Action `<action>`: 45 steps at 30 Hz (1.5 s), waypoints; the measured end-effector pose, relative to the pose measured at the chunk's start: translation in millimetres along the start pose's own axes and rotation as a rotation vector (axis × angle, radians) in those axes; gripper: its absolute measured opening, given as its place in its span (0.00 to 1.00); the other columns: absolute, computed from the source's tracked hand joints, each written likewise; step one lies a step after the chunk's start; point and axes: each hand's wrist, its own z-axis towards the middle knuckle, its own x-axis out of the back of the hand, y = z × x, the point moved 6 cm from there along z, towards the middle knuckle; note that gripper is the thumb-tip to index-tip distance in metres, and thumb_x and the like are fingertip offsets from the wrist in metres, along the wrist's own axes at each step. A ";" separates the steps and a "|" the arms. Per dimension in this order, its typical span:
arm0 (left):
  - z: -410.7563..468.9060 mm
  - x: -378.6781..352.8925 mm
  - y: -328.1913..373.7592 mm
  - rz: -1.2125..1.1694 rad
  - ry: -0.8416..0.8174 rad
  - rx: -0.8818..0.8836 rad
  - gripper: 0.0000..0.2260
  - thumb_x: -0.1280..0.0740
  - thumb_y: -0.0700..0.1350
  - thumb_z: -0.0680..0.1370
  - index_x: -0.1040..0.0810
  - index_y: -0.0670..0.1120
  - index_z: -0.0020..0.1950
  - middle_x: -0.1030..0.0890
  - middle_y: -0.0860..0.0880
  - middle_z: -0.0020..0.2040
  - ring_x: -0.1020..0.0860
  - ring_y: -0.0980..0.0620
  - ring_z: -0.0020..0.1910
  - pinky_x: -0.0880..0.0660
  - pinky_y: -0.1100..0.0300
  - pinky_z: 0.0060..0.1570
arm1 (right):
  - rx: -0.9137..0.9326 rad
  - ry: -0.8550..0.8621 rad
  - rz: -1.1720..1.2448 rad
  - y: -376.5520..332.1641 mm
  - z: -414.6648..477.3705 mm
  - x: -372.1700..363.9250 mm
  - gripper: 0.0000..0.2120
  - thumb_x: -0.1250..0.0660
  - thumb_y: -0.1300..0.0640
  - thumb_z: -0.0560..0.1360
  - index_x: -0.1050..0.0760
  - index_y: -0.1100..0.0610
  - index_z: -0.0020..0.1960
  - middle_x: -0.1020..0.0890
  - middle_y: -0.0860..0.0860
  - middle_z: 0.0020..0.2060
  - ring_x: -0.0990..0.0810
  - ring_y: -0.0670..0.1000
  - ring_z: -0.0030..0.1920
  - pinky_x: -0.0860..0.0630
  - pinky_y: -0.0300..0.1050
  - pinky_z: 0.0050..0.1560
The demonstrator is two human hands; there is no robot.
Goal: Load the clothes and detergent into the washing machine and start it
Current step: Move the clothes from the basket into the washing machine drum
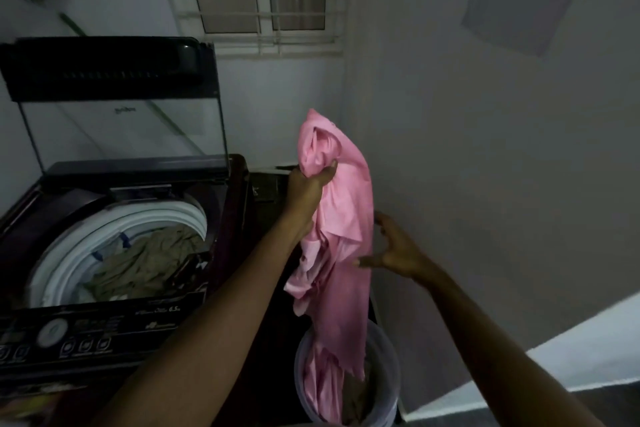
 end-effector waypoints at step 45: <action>-1.5 20.2 23.6 -0.306 0.057 0.002 0.23 0.21 0.42 0.61 0.18 0.41 0.55 0.15 0.42 0.51 0.16 0.42 0.51 0.20 0.42 0.55 | -0.090 0.097 -0.006 21.3 17.8 -34.5 0.17 0.28 0.59 0.74 0.23 0.65 0.59 0.19 0.53 0.51 0.23 0.47 0.54 0.29 0.37 0.47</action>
